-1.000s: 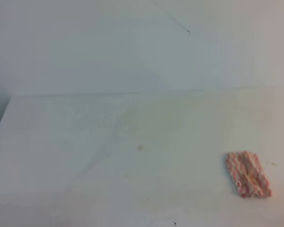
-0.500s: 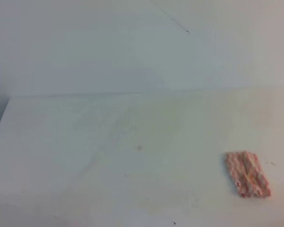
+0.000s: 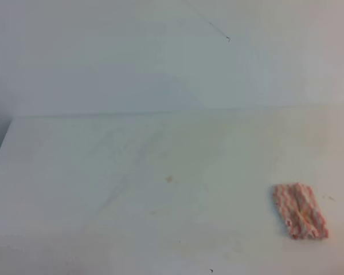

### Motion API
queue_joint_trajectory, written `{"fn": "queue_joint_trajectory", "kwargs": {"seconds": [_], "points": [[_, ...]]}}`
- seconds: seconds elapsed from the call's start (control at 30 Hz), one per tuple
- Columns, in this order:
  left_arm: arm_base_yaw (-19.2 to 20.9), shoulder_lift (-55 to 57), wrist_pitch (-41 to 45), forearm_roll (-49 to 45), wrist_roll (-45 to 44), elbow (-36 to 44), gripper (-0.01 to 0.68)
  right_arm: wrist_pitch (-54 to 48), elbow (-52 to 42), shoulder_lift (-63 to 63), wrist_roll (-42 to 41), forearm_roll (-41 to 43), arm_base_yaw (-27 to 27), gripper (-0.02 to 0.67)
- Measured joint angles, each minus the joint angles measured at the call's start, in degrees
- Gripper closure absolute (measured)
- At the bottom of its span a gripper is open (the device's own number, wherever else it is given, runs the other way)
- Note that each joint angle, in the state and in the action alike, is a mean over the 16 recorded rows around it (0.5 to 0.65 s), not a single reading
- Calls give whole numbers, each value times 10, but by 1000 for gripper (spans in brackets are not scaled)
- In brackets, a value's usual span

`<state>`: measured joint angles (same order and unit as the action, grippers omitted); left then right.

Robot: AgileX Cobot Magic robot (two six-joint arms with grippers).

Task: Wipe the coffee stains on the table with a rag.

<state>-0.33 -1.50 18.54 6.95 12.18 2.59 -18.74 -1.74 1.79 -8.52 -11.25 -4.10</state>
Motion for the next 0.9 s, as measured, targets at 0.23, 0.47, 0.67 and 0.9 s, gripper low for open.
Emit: {"fn": "queue_joint_trajectory", "kwargs": {"seconds": [0.23, 0.47, 0.67, 0.9], "points": [[0, 0, 0, 0, 0, 0, 674, 0, 0, 0, -1, 0, 0, 652], [0, 0, 1, 0, 0, 0, 674, 0, 0, 0, 0, 0, 0, 652], [0, 0, 1, 0, 0, 0, 674, 0, 0, 0, 0, 0, 0, 653], [0, 0, 0, 0, 0, 0, 674, 0, 0, 0, -1, 0, 0, 653]]}}
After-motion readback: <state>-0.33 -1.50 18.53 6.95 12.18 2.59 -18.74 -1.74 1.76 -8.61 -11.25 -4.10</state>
